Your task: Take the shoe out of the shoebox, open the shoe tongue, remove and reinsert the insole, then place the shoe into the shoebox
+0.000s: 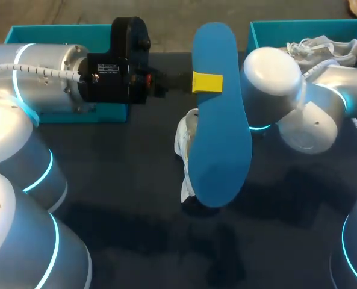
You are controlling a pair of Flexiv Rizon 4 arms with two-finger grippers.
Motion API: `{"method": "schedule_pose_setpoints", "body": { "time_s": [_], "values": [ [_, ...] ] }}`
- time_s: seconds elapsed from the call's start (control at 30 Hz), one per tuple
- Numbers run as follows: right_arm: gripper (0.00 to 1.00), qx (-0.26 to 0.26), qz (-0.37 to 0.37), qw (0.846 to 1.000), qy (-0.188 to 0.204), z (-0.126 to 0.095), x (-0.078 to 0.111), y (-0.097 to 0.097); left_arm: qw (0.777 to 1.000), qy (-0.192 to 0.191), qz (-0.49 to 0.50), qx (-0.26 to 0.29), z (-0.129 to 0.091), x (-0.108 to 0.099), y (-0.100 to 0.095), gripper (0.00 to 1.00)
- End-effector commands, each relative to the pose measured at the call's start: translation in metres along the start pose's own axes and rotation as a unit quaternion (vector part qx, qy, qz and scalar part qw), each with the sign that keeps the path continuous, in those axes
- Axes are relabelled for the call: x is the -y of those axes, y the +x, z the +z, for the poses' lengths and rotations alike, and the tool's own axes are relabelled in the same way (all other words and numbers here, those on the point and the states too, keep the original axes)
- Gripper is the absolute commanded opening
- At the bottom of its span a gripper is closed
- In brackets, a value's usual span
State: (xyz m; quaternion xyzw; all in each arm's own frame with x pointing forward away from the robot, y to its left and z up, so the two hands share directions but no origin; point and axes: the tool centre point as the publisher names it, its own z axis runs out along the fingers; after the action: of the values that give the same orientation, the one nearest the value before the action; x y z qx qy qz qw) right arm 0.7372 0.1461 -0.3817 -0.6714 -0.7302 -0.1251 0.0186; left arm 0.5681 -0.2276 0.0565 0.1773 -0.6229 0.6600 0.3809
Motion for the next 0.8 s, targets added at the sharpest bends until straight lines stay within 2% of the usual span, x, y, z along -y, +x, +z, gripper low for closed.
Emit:
{"method": "schedule_pose_setpoints", "body": {
  "time_s": [0.03,0.47,0.53,0.57,0.67,0.7,0.73,0.8],
  "values": [
    [0.0,-0.006,0.001,1.0,-0.001,0.007,0.006,0.003,1.0,0.001,0.0,0.001,0.0,-0.003,0.0,0.0],
    [0.0,-0.01,0.017,1.0,-0.005,0.019,0.01,-0.002,1.0,0.001,0.0,0.001,0.0,-0.003,0.0,0.0],
    [0.36,-0.012,0.018,1.0,-0.004,0.019,0.01,-0.002,1.0,0.001,0.0,0.001,0.0,-0.003,0.0,0.0],
    [0.43,-0.012,0.018,1.0,-0.004,0.019,0.011,-0.003,1.0,0.001,0.0,0.001,0.0,-0.003,0.0,0.0],
    [0.48,-0.026,0.021,0.999,-0.006,0.013,0.012,-0.003,1.0,0.001,0.0,0.001,0.0,-0.003,0.0,0.0],
    [0.71,-0.036,0.024,0.999,-0.011,0.009,0.012,-0.002,1.0,0.001,0.0,0.001,0.0,-0.003,0.0,0.0],
    [1.0,-0.045,0.025,0.999,-0.013,0.005,0.013,-0.001,1.0,0.001,0.0,0.001,0.0,-0.003,0.0,0.0],
    [1.0,-0.073,0.027,0.997,-0.018,-0.004,0.013,0.002,1.0,0.001,0.0,0.001,0.0,-0.003,0.0,0.0]
  ]
}}
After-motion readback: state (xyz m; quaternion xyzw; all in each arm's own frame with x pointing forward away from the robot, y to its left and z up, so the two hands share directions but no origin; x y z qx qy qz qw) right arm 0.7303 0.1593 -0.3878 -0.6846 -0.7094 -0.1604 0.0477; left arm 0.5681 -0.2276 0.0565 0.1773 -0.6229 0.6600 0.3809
